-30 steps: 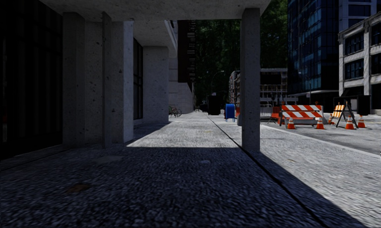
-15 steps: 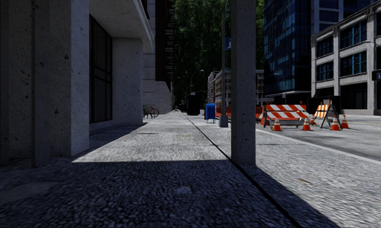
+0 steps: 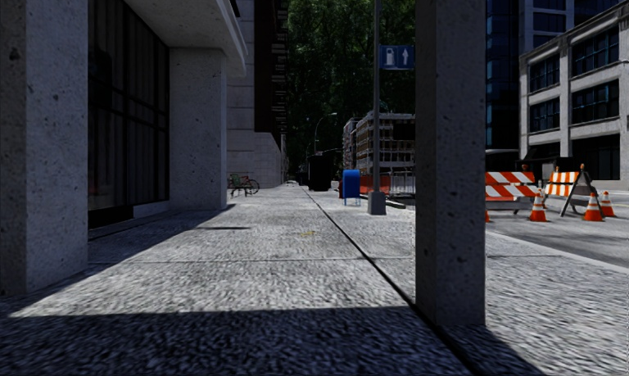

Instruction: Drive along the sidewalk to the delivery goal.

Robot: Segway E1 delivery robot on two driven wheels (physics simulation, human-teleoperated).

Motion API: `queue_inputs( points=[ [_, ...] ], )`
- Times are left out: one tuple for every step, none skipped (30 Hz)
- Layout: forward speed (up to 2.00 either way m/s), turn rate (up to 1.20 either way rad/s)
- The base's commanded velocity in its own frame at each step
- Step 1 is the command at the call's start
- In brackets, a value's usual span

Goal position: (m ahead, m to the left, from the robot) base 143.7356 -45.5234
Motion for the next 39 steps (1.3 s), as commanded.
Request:
queue_inputs(
  points=[
    [2.00,0.00],
    [2.00,0.00],
    [2.00,0.00],
    [2.00,0.00],
    [2.00,0.00],
    [2.00,0.00],
    [2.00,0.00],
    [2.00,0.00],
    [2.00,0.00],
    [2.00,0.00],
    [2.00,0.00],
    [2.00,0.00],
    [2.00,0.00],
    [2.00,0.00],
    [2.00,0.00],
    [2.00,0.00],
    [2.00,0.00],
    [2.00,0.00],
    [2.00,0.00],
    [2.00,0.00],
    [2.00,0.00],
    [2.00,0.00],
    [2.00,0.00],
    [2.00,0.00],
    [2.00,0.00],
    [2.00,0.00],
    [2.00,0.00],
    [2.00,0.00],
    [2.00,0.00],
    [2.00,0.00],
    [2.00,0.00],
    [2.00,0.00],
    [2.00,0.00],
    [2.00,0.00],
    [2.00,0.00],
    [2.00,0.00],
    [2.00,0.00],
    [2.00,0.00],
    [2.00,0.00]
  ],
)
